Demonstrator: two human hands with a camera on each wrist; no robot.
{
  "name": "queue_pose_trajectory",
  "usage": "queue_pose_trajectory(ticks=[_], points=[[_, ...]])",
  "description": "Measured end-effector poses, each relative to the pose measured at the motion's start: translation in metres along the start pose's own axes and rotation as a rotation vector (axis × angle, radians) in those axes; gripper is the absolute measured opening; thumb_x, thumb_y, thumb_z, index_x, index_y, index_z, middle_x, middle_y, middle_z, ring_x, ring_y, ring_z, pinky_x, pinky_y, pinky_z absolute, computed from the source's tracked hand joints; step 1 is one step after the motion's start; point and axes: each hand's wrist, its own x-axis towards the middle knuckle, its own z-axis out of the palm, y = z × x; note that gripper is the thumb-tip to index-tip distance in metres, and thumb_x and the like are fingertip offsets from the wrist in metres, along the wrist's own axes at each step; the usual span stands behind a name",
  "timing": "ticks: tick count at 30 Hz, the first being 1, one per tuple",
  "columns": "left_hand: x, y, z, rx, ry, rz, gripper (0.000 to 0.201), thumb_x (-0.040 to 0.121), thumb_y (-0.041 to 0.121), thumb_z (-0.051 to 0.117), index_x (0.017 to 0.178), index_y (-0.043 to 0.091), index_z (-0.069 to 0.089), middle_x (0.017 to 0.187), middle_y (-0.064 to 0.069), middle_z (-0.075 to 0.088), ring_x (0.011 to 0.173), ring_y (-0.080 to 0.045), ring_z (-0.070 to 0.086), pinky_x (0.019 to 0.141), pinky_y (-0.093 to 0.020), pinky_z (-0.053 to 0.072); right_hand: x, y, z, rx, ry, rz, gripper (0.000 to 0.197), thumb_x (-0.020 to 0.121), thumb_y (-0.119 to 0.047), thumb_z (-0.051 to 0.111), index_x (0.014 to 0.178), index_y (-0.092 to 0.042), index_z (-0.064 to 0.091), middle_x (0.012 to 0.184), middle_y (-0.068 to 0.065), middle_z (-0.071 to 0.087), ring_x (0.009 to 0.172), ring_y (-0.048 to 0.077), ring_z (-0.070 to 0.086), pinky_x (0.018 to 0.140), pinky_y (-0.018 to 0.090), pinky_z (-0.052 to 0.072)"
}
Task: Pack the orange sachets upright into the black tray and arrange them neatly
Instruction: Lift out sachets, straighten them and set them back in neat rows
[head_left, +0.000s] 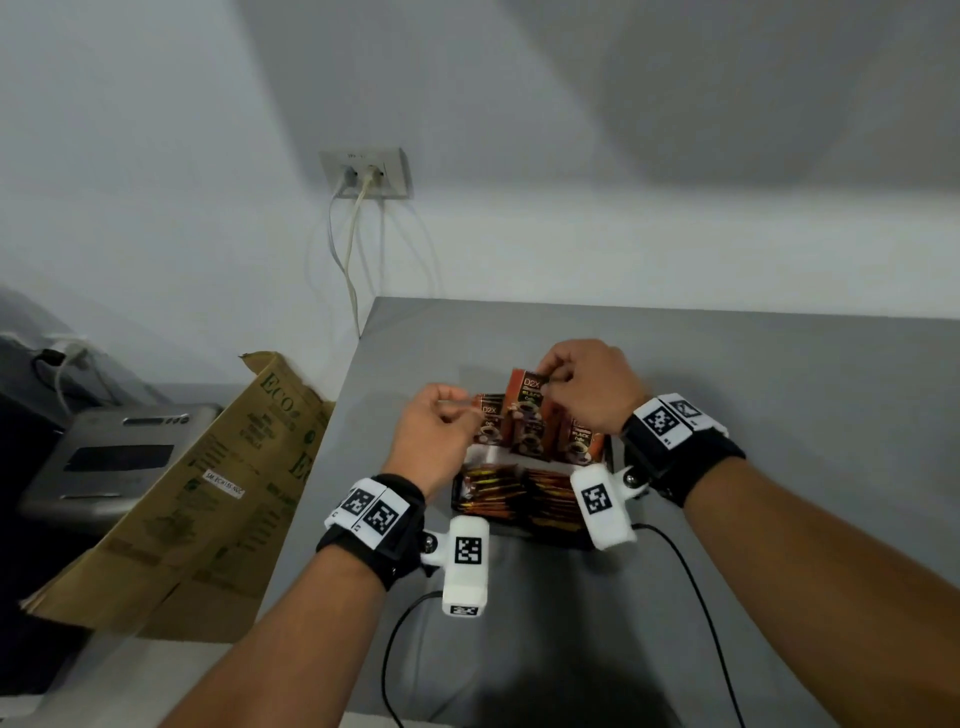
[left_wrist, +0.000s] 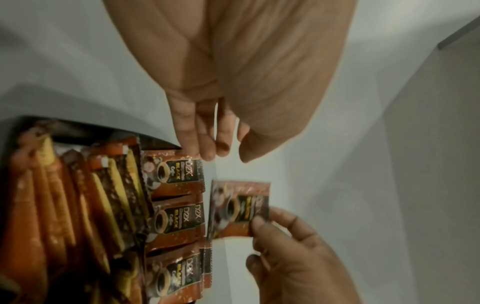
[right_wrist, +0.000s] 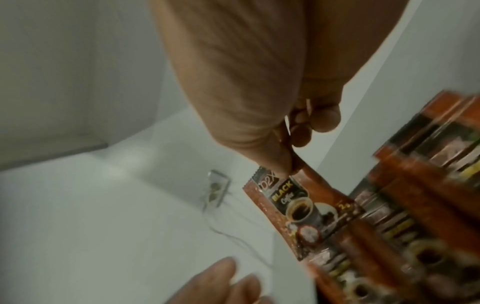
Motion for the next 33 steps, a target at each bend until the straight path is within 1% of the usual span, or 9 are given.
queue_pose_trajectory(ticks=[4,7,11,15,20,25,29,31,33], points=[[-0.002,-0.008,-0.007,0.085,-0.006,-0.016,0.015,0.090,0.007,0.066,0.096,0.020,0.061,0.089,-0.003,0.070,0.082,-0.021,0.068,0.086,-0.044,0.057,0.003,0.028,0.013,-0.141,-0.133,0.093,0.021,0.083,-0.008,0.072,0.080,-0.026,0.062,0.077,-0.005,0.072,0.078,0.015,0.071,0.075,0.033,0.059],[-0.006,-0.013,-0.010,0.133,-0.040,-0.028,0.013,0.091,0.009,0.065,0.096,0.020,0.061,0.093,-0.001,0.067,0.083,-0.019,0.067,0.074,-0.033,0.054,0.001,0.032,0.026,-0.203,-0.188,0.069,0.025,0.083,-0.004,0.071,0.081,-0.027,0.061,0.080,-0.003,0.071,0.086,0.017,0.070,0.083,0.034,0.058],[-0.010,-0.020,-0.013,0.150,-0.063,-0.057,0.013,0.090,0.008,0.064,0.096,0.020,0.062,0.093,-0.001,0.066,0.081,-0.017,0.065,0.071,-0.029,0.047,0.005,0.033,0.035,-0.251,-0.156,0.088,0.025,0.085,0.000,0.063,0.089,-0.024,0.066,0.092,0.000,0.073,0.086,0.018,0.069,0.074,0.026,0.054],[-0.011,-0.025,-0.018,0.156,-0.066,-0.073,0.013,0.090,0.007,0.063,0.096,0.019,0.062,0.094,-0.003,0.069,0.087,-0.020,0.067,0.072,-0.029,0.046,0.010,0.035,0.039,-0.273,-0.141,0.090,0.025,0.087,0.002,0.057,0.091,-0.021,0.066,0.092,0.003,0.071,0.079,0.021,0.069,0.073,0.037,0.061],[-0.012,-0.027,-0.017,0.183,-0.066,-0.063,0.011,0.090,0.008,0.065,0.094,0.017,0.063,0.090,-0.002,0.067,0.082,-0.018,0.066,0.070,-0.027,0.046,0.010,0.033,0.039,-0.293,-0.087,0.075,0.021,0.089,-0.002,0.059,0.094,-0.022,0.064,0.100,0.004,0.066,0.084,0.022,0.065,0.077,0.039,0.059],[-0.013,-0.028,-0.015,0.229,-0.078,-0.036,0.010,0.090,0.009,0.065,0.095,0.018,0.065,0.092,-0.003,0.068,0.085,-0.018,0.067,0.076,-0.029,0.052,0.005,0.031,0.027,-0.267,-0.044,0.051,0.013,0.090,-0.008,0.062,0.089,-0.020,0.064,0.097,0.002,0.066,0.084,0.020,0.063,0.076,0.034,0.057],[-0.015,-0.027,-0.015,0.314,-0.097,-0.004,0.012,0.089,0.012,0.066,0.095,0.021,0.065,0.090,-0.001,0.069,0.088,-0.018,0.068,0.082,-0.034,0.057,-0.009,0.032,0.005,-0.189,0.028,0.022,0.008,0.090,-0.014,0.066,0.091,-0.021,0.069,0.092,-0.006,0.065,0.081,0.010,0.063,0.067,0.018,0.048],[-0.017,-0.026,-0.014,0.332,-0.122,0.017,0.014,0.088,0.013,0.069,0.096,0.024,0.065,0.090,0.003,0.070,0.089,-0.014,0.068,0.084,-0.034,0.057,-0.020,0.033,-0.005,-0.150,-0.050,0.004,0.008,0.089,-0.018,0.067,0.091,-0.024,0.071,0.091,-0.010,0.067,0.081,0.003,0.063,0.065,0.012,0.044],[-0.019,-0.023,-0.011,0.386,-0.152,0.075,0.016,0.086,0.015,0.072,0.095,0.027,0.064,0.095,0.009,0.068,0.093,-0.006,0.064,0.082,-0.023,0.052,-0.033,0.034,-0.010,-0.137,-0.196,-0.010,0.009,0.088,-0.023,0.070,0.095,-0.027,0.073,0.094,-0.011,0.070,0.085,0.002,0.065,0.072,0.013,0.047]])
